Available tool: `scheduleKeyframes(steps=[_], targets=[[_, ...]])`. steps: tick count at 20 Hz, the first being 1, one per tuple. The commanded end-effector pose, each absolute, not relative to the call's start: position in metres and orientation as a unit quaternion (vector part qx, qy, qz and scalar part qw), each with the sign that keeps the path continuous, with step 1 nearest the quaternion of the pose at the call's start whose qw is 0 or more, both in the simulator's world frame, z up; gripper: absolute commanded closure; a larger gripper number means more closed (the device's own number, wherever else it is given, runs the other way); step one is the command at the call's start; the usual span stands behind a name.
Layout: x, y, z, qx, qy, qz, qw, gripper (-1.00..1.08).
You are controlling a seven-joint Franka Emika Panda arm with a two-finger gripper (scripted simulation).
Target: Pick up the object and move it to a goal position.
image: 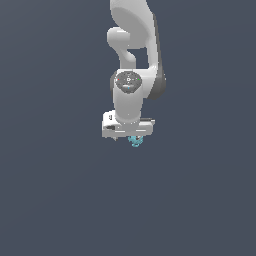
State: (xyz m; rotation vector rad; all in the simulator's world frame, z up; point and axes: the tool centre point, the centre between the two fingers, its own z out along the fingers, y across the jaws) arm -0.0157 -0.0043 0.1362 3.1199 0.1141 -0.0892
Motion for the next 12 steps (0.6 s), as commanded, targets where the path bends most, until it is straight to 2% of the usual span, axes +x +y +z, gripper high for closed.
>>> scheduleKeyframes(steps=[1, 12], targets=[[-0.02, -0.001, 0.133, 0.998, 0.051, -0.027, 0.008, -0.92], [-0.056, 0.027, 0.105, 0.984, 0.177, -0.01, 0.003, -0.92]])
